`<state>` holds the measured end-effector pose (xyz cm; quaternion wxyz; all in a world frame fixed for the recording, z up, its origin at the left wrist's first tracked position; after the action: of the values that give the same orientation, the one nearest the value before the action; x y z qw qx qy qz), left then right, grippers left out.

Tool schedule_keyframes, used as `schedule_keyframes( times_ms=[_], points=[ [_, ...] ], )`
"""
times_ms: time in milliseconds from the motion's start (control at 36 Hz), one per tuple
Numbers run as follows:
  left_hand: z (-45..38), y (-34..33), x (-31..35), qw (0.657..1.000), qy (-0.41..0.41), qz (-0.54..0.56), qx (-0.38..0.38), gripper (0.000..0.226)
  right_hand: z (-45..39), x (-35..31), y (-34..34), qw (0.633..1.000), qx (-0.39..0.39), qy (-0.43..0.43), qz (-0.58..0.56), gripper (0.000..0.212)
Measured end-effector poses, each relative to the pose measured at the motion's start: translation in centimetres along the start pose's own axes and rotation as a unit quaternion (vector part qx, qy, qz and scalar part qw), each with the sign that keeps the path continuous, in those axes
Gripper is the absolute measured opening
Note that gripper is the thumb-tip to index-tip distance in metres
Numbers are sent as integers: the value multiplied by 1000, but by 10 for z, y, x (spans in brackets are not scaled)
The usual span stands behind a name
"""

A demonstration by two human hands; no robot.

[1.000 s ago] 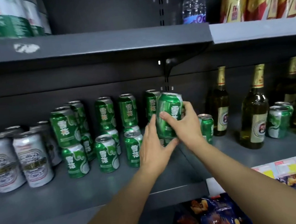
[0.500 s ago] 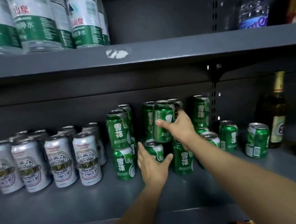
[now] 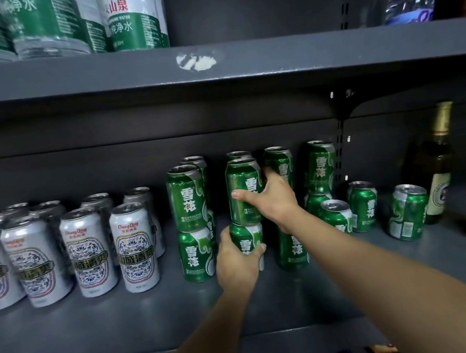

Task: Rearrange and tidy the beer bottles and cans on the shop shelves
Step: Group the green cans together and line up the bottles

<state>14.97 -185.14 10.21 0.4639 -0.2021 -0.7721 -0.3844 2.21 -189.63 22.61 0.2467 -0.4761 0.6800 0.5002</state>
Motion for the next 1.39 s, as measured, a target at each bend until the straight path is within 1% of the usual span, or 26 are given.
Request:
schedule_keyframes(
  times_ms=[111,250,333,417,500,583,611,722,833,944,1028,1083,1139,1194,1250,1333,1361,1389],
  points=[
    [0,0,-3,1000,4,9,-1,70,-2,0,-4,1000,-2,-1,17,73],
    [1,-1,-2,1000,3,12,4,71,-2,2,-4,1000,-3,0,12,62],
    [2,-1,-1,1000,0,11,4,72,-2,2,-7,1000,-14,3,14,63],
    [1,-2,-2,1000,-5,10,-3,72,-5,-3,-3,998,-32,9,44,66],
    [0,-3,-3,1000,-10,10,-9,72,-8,-5,1,997,-49,5,67,59],
    [0,-4,-3,1000,-10,20,-6,74,-7,-4,-1,997,-56,2,61,53],
    [0,-4,-3,1000,-9,23,-4,74,-6,-5,-2,997,-55,2,62,54],
    [1,-4,-3,1000,-10,20,-8,78,-4,-4,-8,997,-41,-6,71,69],
    [0,-4,-3,1000,-7,18,-13,80,-7,1,-14,998,-41,-21,51,70],
    [-1,-8,-3,999,3,14,-31,77,-10,-3,-5,995,-56,-26,84,68],
    [5,-7,0,999,8,31,-5,85,-10,-2,-1,993,-56,-33,97,74],
    [17,3,9,998,-7,28,48,84,-9,-1,-4,993,-62,-38,97,73],
    [32,19,22,992,-35,27,122,73,-8,-2,-10,993,-67,-41,89,73],
    [45,29,37,980,-80,40,179,60,-9,-3,-15,995,-67,-38,70,75],
    [54,28,52,971,-130,44,195,48,-8,-2,-19,995,-68,-39,55,78],
    [60,20,73,963,-184,57,188,36,-6,-1,-13,996,-62,-29,52,83],
    [62,17,80,959,-204,59,189,33,-5,-3,-5,998,-45,-22,49,82],
    [64,13,87,955,-222,59,186,31,-4,-3,9,999,-11,-13,39,78]
  ],
)
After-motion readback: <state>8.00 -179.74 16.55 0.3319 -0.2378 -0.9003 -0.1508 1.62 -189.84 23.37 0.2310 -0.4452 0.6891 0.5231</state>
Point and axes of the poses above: each hand's wrist, its own z-axis away from the middle knuckle, its own y-axis out of the back of the hand, x = y × z, the point moved 10 cm from there along -z, towards the middle knuckle, and after that the axes turned 2 degrees about -z, right-handed, at the moved point
